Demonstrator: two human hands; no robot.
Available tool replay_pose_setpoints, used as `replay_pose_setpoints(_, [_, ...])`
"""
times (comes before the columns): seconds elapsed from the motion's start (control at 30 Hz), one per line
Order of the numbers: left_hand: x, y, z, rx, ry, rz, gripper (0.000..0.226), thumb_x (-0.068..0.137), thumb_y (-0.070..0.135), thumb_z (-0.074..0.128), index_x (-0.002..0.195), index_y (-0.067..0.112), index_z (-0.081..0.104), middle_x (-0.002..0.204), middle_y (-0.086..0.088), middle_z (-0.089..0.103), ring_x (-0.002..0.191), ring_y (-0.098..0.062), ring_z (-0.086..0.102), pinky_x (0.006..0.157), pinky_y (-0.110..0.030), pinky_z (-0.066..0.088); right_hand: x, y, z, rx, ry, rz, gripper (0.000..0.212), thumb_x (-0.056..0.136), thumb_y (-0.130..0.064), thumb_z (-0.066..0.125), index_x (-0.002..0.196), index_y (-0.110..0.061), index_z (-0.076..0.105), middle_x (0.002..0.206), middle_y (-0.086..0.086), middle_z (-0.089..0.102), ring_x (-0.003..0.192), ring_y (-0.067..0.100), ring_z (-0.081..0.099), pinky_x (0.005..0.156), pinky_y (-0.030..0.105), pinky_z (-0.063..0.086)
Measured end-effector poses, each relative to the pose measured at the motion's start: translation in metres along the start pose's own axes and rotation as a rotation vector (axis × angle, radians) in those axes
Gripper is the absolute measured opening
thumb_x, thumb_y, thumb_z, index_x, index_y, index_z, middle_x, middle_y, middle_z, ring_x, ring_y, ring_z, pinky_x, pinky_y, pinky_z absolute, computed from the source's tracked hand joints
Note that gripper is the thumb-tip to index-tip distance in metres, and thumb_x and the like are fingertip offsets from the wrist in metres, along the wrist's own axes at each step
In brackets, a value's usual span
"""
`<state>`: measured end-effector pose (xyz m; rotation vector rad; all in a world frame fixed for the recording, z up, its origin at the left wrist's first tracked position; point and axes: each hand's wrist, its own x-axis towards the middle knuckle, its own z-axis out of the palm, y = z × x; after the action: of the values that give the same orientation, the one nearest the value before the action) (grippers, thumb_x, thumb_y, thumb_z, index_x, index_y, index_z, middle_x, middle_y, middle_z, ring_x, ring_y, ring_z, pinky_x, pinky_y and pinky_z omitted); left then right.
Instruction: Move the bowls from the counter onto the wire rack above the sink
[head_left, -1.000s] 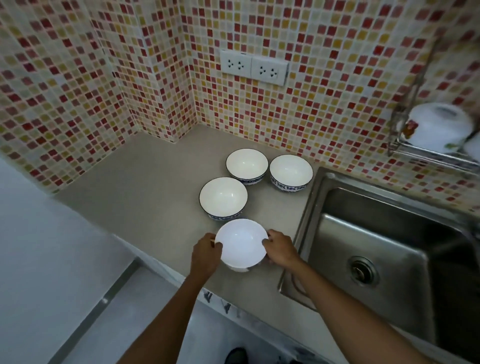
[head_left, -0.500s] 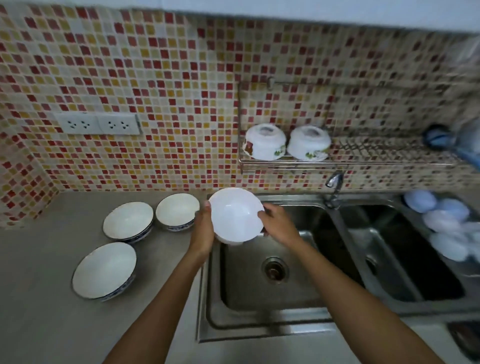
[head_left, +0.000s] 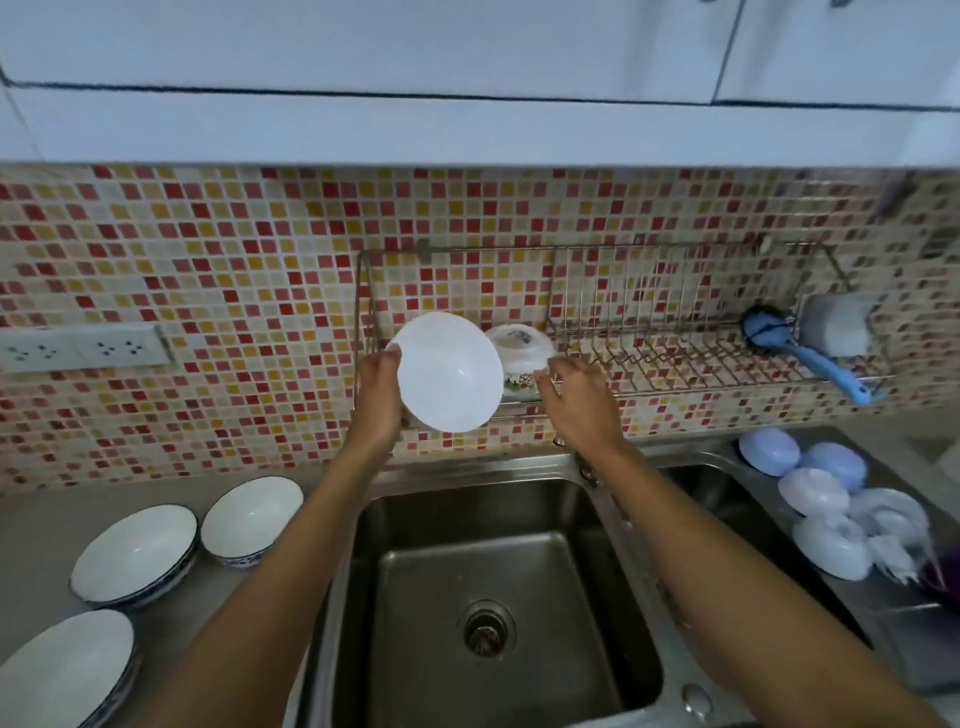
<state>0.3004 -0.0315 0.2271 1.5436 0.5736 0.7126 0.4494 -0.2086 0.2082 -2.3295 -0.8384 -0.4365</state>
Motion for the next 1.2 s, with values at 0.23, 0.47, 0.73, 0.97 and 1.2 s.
replay_pose_setpoints(0.23, [0.032,0.029,0.049,0.273,0.023,0.193,0.077,0.073,0.076,0.051,0.135,0.030,0.043,0.138,-0.005,0.048,0.121,-0.024,0.052,0.100,-0.049,0.048,0.023,0.049,0.005,-0.227,-0.277,-0.047,0.070,0.099,-0.054,0.026,0.151,-0.007,0.017,0.159,0.015,0.018,0.148,0.027,0.011,0.117,0.035,-0.001])
replay_pose_setpoints(0.47, [0.057,0.031,0.098,0.794,-0.083,0.566,0.082,0.076,0.043,0.074,0.142,0.015,0.034,0.134,-0.010,0.033,0.124,-0.020,0.035,0.106,-0.022,0.030,0.017,0.059,0.022,-0.315,-0.199,-0.085,0.074,0.097,-0.053,0.002,0.151,-0.002,0.010,0.160,0.016,0.011,0.149,0.024,0.005,0.118,0.034,-0.010])
replay_pose_setpoints(0.73, [0.083,0.004,0.111,1.024,-0.239,0.632,0.089,0.073,0.026,0.080,0.145,0.013,0.030,0.148,-0.010,0.029,0.136,-0.029,0.031,0.112,-0.043,0.035,0.019,0.064,0.034,-0.324,-0.090,-0.112,0.072,0.097,-0.049,0.016,0.143,0.001,0.038,0.149,0.019,0.040,0.141,0.027,0.034,0.118,0.040,0.002])
replay_pose_setpoints(0.97, [0.093,-0.003,0.115,1.049,-0.292,0.643,0.090,0.071,0.021,0.081,0.145,0.015,0.031,0.147,-0.009,0.032,0.136,-0.029,0.034,0.109,-0.039,0.037,0.018,0.063,0.033,-0.343,-0.047,-0.107,0.067,0.096,-0.044,0.023,0.137,0.004,0.047,0.142,0.021,0.048,0.136,0.028,0.042,0.119,0.041,0.011])
replay_pose_setpoints(1.2, [0.094,-0.017,0.120,1.173,-0.391,0.615,0.089,0.071,0.021,0.081,0.145,0.020,0.032,0.154,-0.005,0.029,0.139,-0.026,0.030,0.112,-0.040,0.033,0.018,0.062,0.035,-0.368,-0.053,-0.091,0.065,0.096,-0.045,0.027,0.136,0.002,0.048,0.141,0.019,0.050,0.135,0.027,0.044,0.118,0.040,0.011])
